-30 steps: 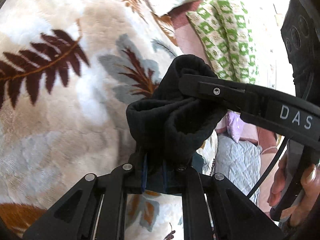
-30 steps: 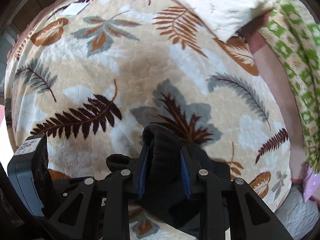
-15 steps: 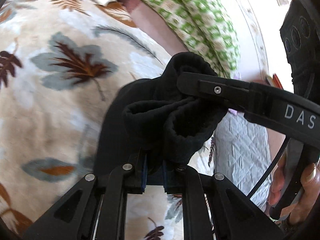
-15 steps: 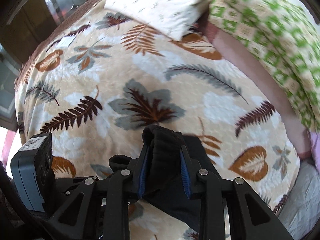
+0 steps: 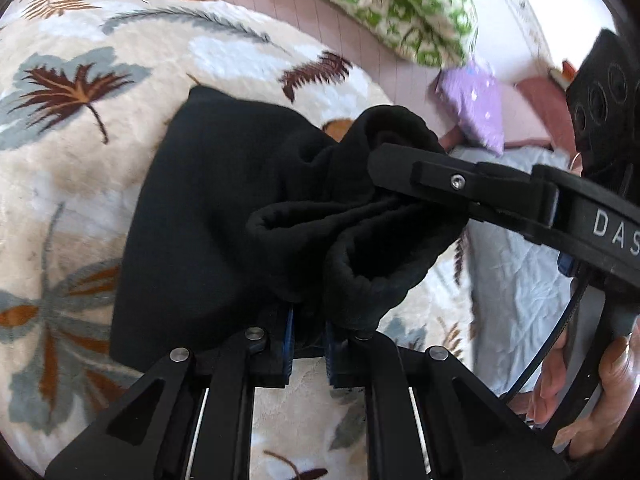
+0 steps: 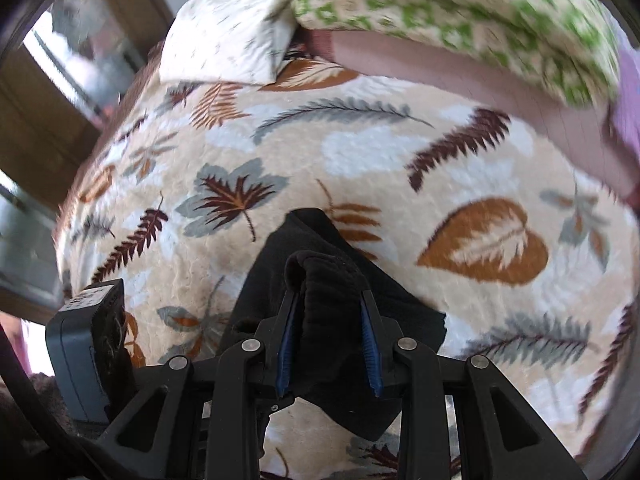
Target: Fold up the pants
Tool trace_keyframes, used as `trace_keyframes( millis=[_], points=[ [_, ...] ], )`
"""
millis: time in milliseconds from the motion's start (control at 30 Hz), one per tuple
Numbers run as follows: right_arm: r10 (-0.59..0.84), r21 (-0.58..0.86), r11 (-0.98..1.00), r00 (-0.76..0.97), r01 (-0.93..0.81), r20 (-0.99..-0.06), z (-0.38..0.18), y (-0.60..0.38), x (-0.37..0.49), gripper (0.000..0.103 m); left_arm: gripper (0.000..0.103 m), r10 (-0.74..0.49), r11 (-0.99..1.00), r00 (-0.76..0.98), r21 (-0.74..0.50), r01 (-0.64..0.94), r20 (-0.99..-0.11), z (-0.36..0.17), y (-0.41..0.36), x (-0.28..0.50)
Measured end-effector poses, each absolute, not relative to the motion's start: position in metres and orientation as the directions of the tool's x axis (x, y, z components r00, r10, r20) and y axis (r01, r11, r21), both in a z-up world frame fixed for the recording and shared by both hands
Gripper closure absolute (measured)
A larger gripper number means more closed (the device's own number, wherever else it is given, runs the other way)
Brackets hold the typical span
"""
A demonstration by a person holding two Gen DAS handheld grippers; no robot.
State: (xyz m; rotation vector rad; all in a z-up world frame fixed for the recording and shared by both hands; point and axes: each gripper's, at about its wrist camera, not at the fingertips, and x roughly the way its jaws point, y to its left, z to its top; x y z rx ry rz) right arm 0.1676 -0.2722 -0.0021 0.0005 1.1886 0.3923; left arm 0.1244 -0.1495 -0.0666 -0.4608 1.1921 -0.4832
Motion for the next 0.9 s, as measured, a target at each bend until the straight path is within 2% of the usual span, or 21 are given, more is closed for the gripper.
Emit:
trace_keyframes(
  millis=[233, 433, 600, 767, 900],
  points=[
    [0.440, 0.392, 0.897, 0.336, -0.204, -0.833, -0.037, -0.332, 0.162, 0.071, 0.093, -0.491, 0.871, 0.321, -0.456, 0.180, -0.810, -0.071, -0.179, 0.118],
    [0.551, 0.566, 0.820, 0.385, -0.085, -0.740, -0.070, -0.385, 0.153, 0.068, 0.090, -0.319, 0.935, 0.454, -0.198, 0.293, -0.832, -0.061, -0.215, 0.095],
    [0.592, 0.641, 0.767, 0.404, -0.018, -0.697, -0.084, -0.412, 0.144, 0.063, 0.089, -0.217, 0.949, 0.515, -0.057, 0.309, -0.829, -0.057, -0.230, 0.085],
    [0.591, 0.673, 0.738, 0.432, 0.052, -0.681, -0.087, -0.439, 0.132, 0.061, 0.089, -0.170, 0.958, 0.530, -0.014, 0.286, -0.831, -0.043, -0.222, 0.080],
    [0.587, 0.694, 0.717, 0.483, 0.062, -0.650, -0.075, -0.449, 0.114, 0.060, 0.089, -0.226, 0.952, 0.451, -0.098, 0.288, -0.863, -0.028, -0.196, 0.088]
  ],
)
